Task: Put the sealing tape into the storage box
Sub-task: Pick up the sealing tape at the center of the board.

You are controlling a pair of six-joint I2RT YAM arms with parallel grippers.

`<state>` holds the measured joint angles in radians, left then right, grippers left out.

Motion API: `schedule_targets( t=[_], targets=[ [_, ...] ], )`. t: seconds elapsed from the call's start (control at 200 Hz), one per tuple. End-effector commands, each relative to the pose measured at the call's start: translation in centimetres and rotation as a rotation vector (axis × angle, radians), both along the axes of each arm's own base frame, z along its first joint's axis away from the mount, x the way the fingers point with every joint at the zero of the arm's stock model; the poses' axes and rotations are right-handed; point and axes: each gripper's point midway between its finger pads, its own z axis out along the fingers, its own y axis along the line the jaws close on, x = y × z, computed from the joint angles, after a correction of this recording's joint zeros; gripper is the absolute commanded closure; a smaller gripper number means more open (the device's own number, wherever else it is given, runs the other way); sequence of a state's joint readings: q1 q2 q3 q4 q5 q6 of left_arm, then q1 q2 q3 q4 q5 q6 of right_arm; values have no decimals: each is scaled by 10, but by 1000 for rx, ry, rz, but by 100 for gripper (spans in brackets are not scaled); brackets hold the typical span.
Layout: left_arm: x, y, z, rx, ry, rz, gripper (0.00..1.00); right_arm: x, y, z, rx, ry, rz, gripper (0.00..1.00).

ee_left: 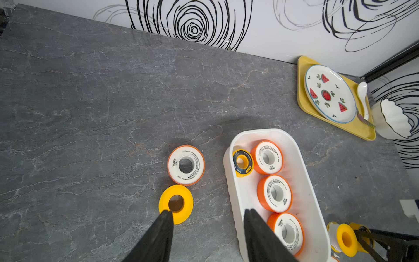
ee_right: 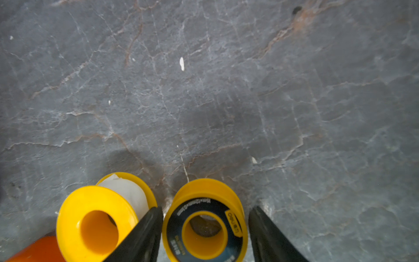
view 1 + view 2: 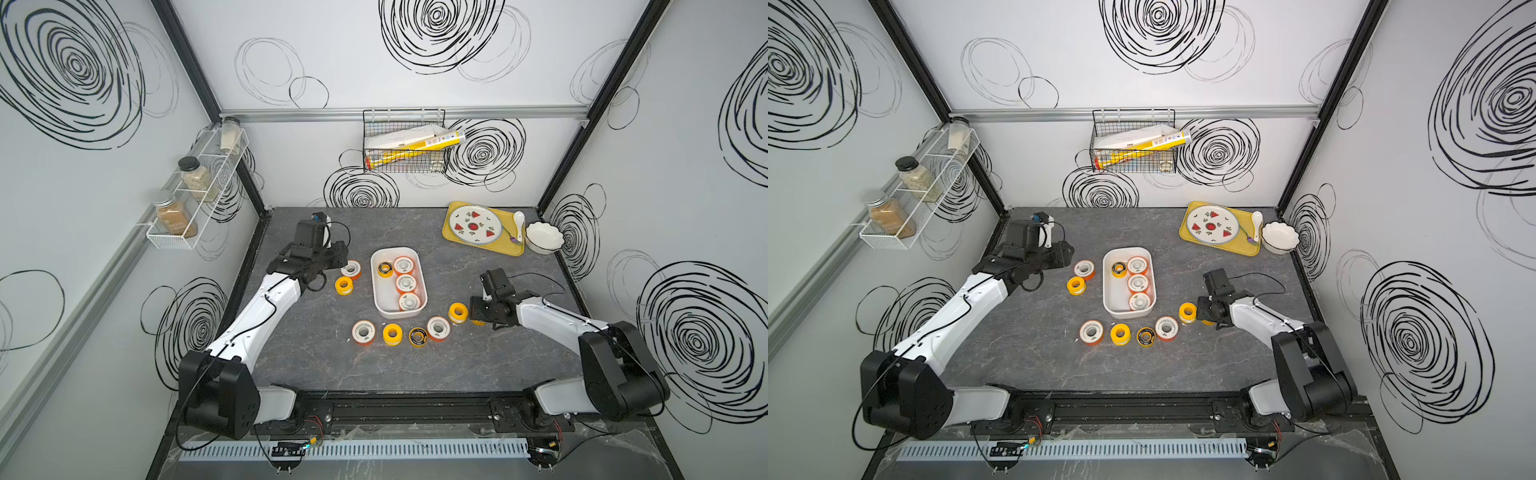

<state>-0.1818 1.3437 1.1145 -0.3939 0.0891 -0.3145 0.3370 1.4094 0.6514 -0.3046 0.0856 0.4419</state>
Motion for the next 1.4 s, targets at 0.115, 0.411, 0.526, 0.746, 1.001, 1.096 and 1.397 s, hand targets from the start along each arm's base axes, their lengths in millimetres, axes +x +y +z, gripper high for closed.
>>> schedule_targets(
  t=[0.115,0.411,0.526,0.746,1.001,1.096,1.397],
  targets=[
    [4,2,0,-14,-10,4,43,-6,-4,-10,-17,29,-8,35],
    [4,3,-1,-14,-8,9,43,-4,-9,-5,-43,19,-11,43],
    [5,4,1,-15,-12,12,43,1,-7,14,-30,-26,-11,44],
    [5,6,-1,-17,-8,16,43,15,10,56,40,-95,53,44],
    [6,7,-1,-27,-5,18,43,38,68,102,283,-191,249,45],
    [6,7,-2,-30,-4,16,43,45,88,113,358,-215,319,46],
    [6,10,-2,-40,-2,22,42,68,143,125,417,-228,466,46]
  ],
)
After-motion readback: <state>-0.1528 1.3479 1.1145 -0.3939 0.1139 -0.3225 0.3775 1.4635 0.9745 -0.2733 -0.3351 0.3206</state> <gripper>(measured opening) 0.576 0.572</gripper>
